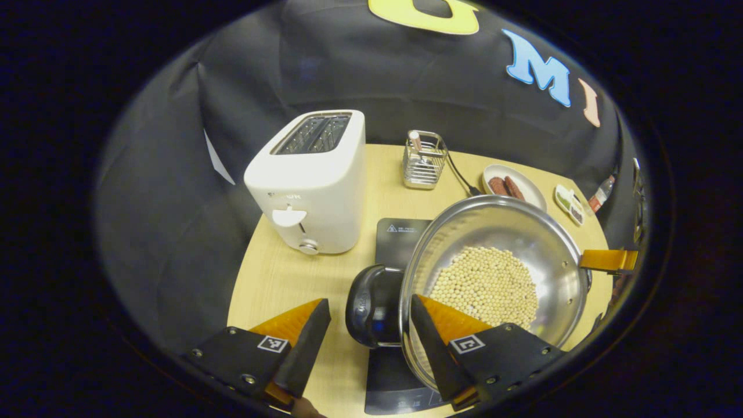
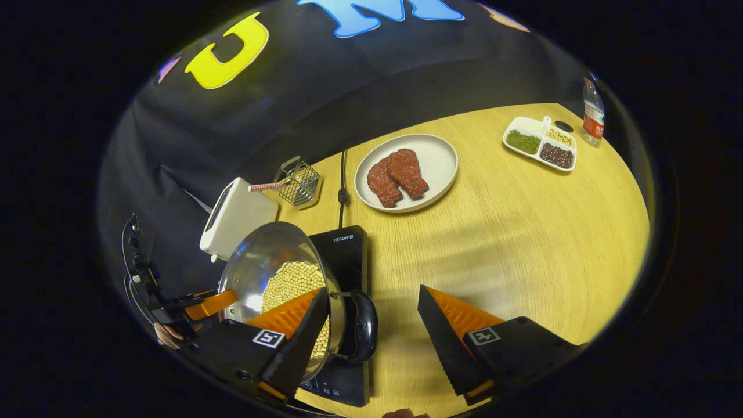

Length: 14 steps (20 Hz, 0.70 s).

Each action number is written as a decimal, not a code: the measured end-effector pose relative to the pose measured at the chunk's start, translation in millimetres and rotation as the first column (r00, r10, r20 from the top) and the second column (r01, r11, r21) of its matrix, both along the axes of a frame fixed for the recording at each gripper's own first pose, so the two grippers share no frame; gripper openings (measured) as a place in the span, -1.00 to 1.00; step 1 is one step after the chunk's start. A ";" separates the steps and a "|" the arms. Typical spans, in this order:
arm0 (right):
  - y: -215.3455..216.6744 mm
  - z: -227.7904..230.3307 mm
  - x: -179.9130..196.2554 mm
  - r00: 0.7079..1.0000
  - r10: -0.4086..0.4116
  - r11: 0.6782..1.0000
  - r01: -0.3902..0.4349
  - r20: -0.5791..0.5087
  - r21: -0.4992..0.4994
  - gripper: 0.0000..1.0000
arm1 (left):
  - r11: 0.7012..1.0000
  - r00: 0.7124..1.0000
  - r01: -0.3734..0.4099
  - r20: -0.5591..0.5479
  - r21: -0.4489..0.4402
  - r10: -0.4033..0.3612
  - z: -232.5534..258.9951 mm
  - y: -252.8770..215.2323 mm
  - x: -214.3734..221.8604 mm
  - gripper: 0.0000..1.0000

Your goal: First push the handle of the pot to place it horizontally, then grasp the pot with both hands and set it on the induction cooktop.

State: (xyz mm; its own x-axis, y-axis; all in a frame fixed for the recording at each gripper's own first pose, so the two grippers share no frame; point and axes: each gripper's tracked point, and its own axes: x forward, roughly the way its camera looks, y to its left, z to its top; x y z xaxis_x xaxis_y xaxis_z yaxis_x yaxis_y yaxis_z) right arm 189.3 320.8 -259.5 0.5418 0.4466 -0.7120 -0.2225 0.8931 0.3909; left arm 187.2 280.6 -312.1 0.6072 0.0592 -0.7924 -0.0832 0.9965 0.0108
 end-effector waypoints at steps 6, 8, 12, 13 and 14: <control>-56.4 40.3 -9.4 0.990 -0.051 0.997 0.058 0.128 -0.049 0.96 | 0.999 0.995 0.024 0.093 0.035 -0.027 55.5 -19.5 -8.8 0.70; -73.5 56.1 -17.9 0.984 -0.053 0.996 0.063 0.169 -0.057 0.96 | 0.997 0.987 0.027 0.154 0.067 -0.037 82.3 -26.8 -7.5 0.70; -111.6 94.7 -29.1 0.958 -0.080 0.993 0.102 0.277 -0.065 0.96 | 0.997 0.947 0.031 0.317 0.071 -0.052 149.2 -71.1 -9.7 0.70; -121.7 106.1 -31.0 0.946 -0.089 0.991 0.114 0.312 -0.064 0.96 | 0.999 0.922 0.035 0.383 0.041 -0.048 169.9 -89.0 -10.5 0.70; -134.5 116.6 -33.2 0.932 -0.104 0.988 0.136 0.347 -0.070 0.96 | 0.999 0.894 0.041 0.447 0.004 -0.038 191.9 -110.1 -11.7 0.70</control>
State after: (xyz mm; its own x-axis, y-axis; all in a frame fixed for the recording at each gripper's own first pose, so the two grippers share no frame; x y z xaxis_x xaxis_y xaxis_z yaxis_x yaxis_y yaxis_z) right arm 156.2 186.3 -142.9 0.8048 0.3049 -0.5093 -0.2166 0.9497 0.2262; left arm 175.5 170.5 -120.2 0.8991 0.0240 -0.4370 -0.0382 0.9990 -0.0238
